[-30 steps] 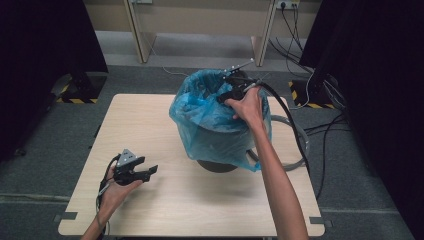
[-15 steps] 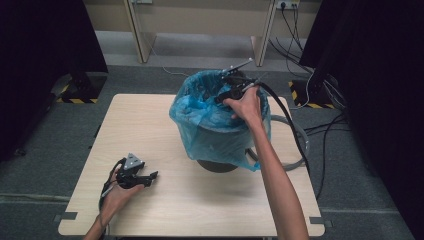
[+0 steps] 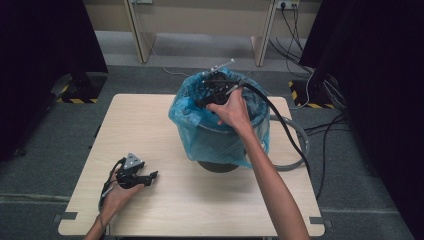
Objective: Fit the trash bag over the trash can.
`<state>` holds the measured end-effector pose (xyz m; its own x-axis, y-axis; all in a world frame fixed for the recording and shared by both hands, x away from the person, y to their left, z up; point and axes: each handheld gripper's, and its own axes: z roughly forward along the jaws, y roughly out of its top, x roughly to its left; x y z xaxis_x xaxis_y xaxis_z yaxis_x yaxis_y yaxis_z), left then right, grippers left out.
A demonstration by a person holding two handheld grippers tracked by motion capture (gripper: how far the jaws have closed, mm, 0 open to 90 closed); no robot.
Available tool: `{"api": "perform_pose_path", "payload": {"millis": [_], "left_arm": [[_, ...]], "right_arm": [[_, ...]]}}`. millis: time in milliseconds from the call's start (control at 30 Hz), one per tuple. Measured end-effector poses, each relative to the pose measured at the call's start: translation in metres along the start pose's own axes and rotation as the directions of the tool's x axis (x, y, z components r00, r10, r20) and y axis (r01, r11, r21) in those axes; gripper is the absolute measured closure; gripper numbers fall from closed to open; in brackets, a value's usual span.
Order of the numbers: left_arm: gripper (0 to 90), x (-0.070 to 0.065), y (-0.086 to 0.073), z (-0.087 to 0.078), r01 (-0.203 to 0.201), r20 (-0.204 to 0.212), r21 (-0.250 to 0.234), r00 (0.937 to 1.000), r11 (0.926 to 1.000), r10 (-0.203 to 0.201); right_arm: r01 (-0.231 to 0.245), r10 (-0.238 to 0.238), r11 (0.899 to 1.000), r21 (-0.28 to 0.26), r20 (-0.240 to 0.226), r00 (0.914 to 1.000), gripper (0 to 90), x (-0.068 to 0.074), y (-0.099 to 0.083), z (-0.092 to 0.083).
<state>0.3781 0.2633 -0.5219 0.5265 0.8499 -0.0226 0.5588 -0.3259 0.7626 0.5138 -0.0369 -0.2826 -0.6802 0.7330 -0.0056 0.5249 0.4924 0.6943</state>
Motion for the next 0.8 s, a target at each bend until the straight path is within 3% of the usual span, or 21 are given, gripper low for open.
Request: {"api": "perform_pose_path", "payload": {"millis": [167, 333, 467, 533, 600, 667, 800], "left_arm": [[31.0, 0.0, 0.0, 0.0, 0.005, 0.0, 0.0, 1.0, 1.0, -0.005], [31.0, 0.0, 0.0, 0.0, 0.008, -0.002, -0.001, 1.0, 1.0, -0.008], [31.0, 0.001, 0.0, 0.0, 0.008, -0.004, 0.0, 1.0, 1.0, -0.008], [30.9, 0.001, 0.0, 0.0, 0.01, -0.005, -0.001, 0.9999, 0.9999, -0.01], [30.9, 0.001, 0.0, 0.0, 0.011, -0.005, -0.002, 0.9999, 0.9999, -0.011], [31.0, 0.001, 0.0, 0.0, 0.011, -0.005, -0.001, 0.9999, 0.9999, -0.011], [31.0, 0.001, 0.0, 0.0, 0.011, -0.005, -0.001, 0.9999, 0.9999, -0.011]], "right_arm": [[0.002, -0.006, 0.996, 0.094, 0.043, 0.999, 35.0, -0.01, -0.004, 0.019], [-0.054, 0.048, 0.988, 0.142, 0.045, 0.9979, 33.6, -0.023, -0.008, 0.021], [-0.088, 0.088, 0.992, 0.087, 0.005, 0.9961, 32.5, -0.027, -0.008, 0.012], [-0.108, 0.108, 0.994, 0.004, -0.014, 0.9941, 32.5, -0.028, -0.006, 0.002], [-0.132, 0.13, 0.989, -0.069, -0.028, 0.9911, 32.8, -0.03, -0.003, -0.007], [-0.132, 0.133, 0.987, -0.092, 0.005, 0.991, 32.8, -0.035, -0.001, -0.012], [-0.159, 0.163, 0.986, -0.05, 0.086, 0.9829, 33.3, -0.046, -0.004, -0.007]]}}
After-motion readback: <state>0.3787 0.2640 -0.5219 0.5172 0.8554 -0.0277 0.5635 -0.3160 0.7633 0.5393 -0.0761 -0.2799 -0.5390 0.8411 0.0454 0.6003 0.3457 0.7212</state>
